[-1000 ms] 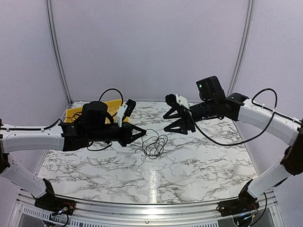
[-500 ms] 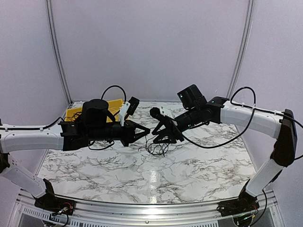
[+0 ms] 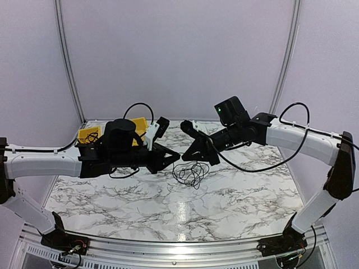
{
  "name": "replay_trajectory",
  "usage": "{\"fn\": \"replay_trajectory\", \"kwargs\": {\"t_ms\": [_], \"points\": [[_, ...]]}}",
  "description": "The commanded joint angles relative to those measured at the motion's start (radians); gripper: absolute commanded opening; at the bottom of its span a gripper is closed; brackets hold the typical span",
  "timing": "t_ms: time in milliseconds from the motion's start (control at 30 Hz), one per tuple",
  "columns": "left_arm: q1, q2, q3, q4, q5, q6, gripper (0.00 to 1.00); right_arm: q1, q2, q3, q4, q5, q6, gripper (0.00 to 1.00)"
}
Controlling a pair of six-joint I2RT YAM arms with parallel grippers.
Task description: Untangle the cables
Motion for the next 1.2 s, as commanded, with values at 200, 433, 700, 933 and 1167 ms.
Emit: {"fn": "replay_trajectory", "kwargs": {"t_ms": [200, 433, 700, 933, 1167], "points": [[-0.005, 0.203, 0.062, 0.169, -0.342, -0.05, 0.25, -0.011, -0.079, 0.049, -0.02, -0.113, 0.032, 0.0], [0.002, 0.404, 0.039, 0.522, -0.477, -0.16, 0.25, -0.024, -0.121, 0.112, -0.094, -0.228, 0.015, 0.0], [0.006, 0.627, 0.119, 0.56, -0.443, -0.242, 0.04, -0.076, -0.193, 0.269, -0.205, -0.253, -0.019, 0.0], [0.03, 0.693, 0.081, 0.568, -0.422, -0.293, 0.04, -0.169, -0.253, 0.441, -0.213, -0.279, 0.013, 0.0], [0.037, 0.633, 0.036, 0.573, -0.382, -0.267, 0.12, -0.205, -0.261, 0.386, -0.157, -0.215, 0.047, 0.0]]}}
